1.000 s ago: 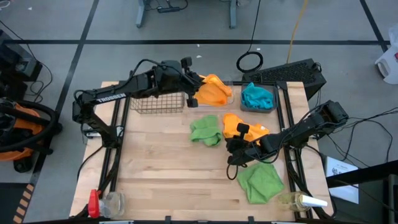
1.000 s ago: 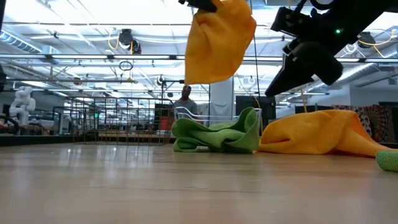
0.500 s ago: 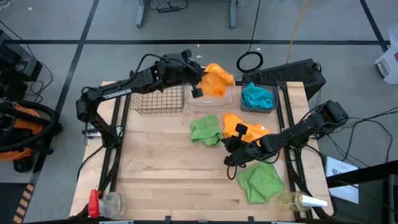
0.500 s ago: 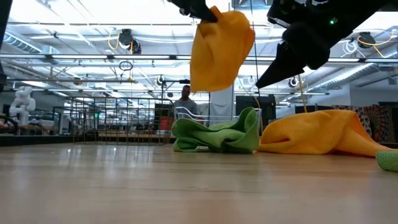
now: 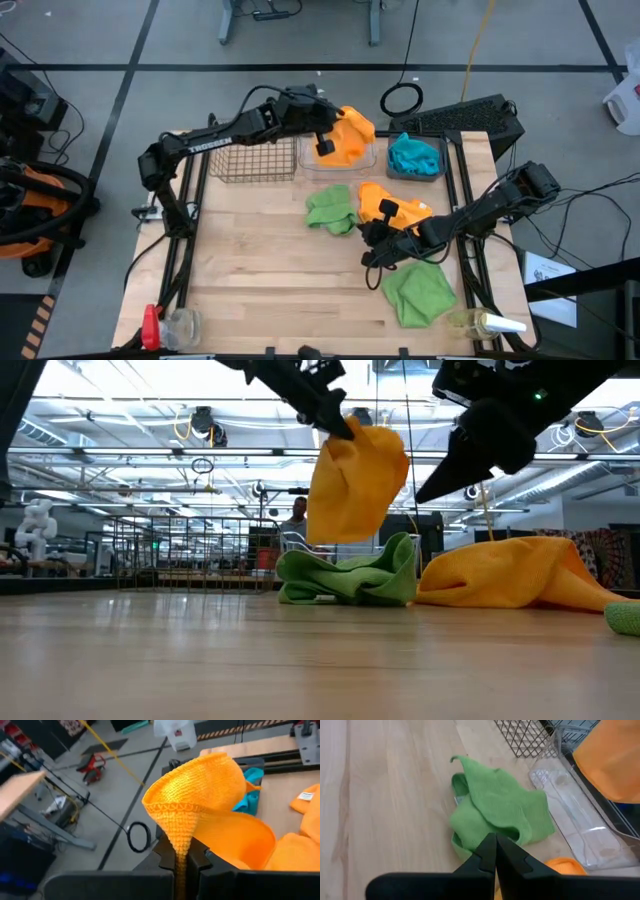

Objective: Sort microfiber towel by color & place in baskets
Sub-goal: Put the left yellow microfiber towel into the transparent bin

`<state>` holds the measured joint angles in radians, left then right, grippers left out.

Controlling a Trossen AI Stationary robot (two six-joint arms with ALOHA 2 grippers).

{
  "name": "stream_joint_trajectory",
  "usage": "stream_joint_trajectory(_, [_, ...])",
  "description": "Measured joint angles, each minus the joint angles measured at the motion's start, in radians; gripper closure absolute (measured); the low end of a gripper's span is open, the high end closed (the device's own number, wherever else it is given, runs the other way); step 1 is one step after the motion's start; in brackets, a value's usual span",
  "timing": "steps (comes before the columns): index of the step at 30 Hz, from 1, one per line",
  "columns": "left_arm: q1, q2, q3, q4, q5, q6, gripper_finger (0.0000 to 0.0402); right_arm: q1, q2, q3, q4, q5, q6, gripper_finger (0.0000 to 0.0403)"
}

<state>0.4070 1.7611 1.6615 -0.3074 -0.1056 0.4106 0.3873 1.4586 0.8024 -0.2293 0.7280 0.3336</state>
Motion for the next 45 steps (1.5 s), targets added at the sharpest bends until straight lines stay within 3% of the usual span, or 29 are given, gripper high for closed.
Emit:
stream_joint_trajectory(11, [0.059, 0.110, 0.000, -0.034, -0.002, -0.082, 0.0386, 0.002, 0.000, 0.000, -0.074, 0.000, 0.036, 0.0403])
stream_joint_trajectory(45, [0.064, 0.322, -0.001, -0.098, 0.058, -0.144, 0.0384, 0.002, 0.001, 0.000, -0.100, 0.003, 0.059, 0.0403])
